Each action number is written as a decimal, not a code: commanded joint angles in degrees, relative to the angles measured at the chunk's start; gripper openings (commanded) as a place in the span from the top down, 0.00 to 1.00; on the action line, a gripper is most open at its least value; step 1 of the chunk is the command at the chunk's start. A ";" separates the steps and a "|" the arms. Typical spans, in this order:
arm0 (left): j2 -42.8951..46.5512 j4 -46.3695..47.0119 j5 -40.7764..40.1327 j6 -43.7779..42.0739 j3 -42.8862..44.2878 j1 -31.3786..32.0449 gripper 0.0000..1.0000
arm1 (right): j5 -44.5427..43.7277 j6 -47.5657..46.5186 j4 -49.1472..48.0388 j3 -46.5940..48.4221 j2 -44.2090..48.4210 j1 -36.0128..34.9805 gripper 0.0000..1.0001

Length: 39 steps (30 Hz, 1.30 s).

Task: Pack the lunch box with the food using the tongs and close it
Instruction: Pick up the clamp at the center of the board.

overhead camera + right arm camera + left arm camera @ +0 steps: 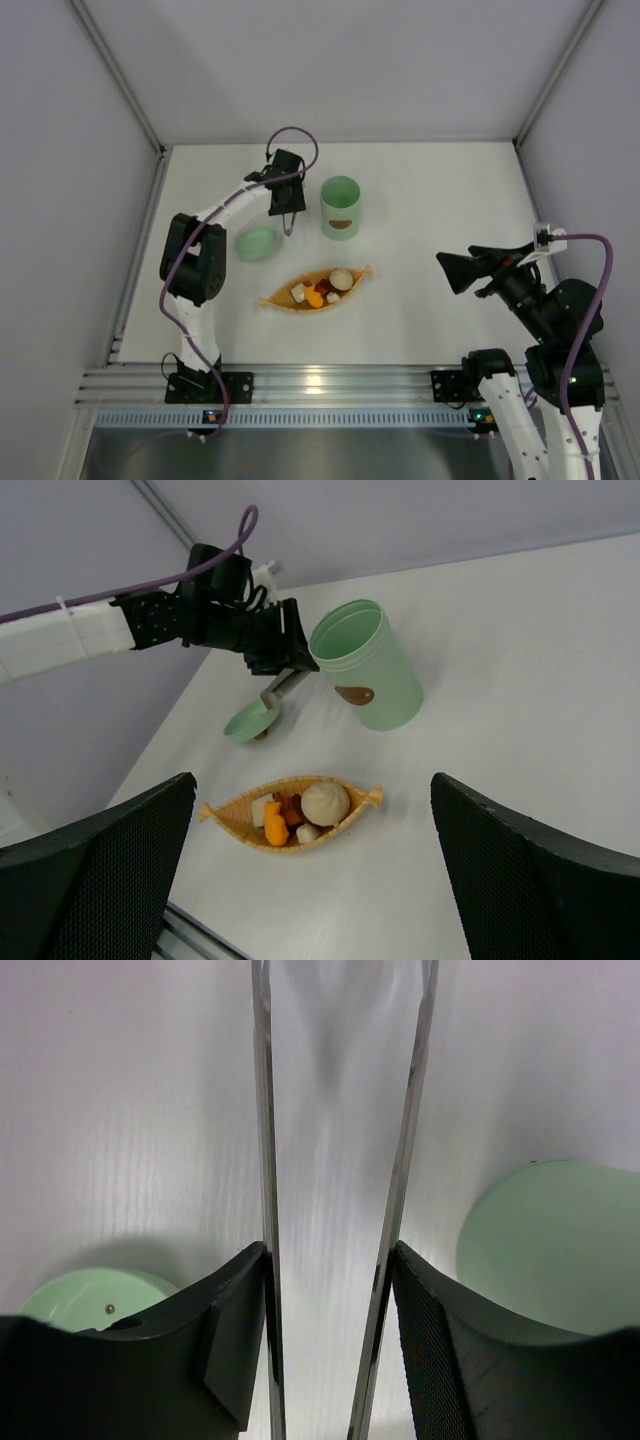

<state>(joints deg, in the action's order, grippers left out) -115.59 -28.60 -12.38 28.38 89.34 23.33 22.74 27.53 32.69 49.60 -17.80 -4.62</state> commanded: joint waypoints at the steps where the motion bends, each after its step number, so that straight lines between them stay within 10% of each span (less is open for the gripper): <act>1: 7.30 1.18 -0.10 -0.52 1.18 0.31 0.44 | 0.90 -0.28 0.89 1.20 -0.57 0.84 0.00; 20: 24.60 -7.07 -8.26 0.18 -2.76 6.55 0.47 | 0.64 -0.37 2.29 0.85 0.49 0.84 0.00; 39: 54.58 -16.31 -9.95 6.33 -24.73 20.61 0.45 | 0.20 -0.90 1.68 -1.00 0.66 0.84 0.00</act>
<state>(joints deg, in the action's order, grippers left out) -65.04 -43.18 -21.12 31.99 66.74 42.22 22.79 27.42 34.35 49.04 -17.63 -4.64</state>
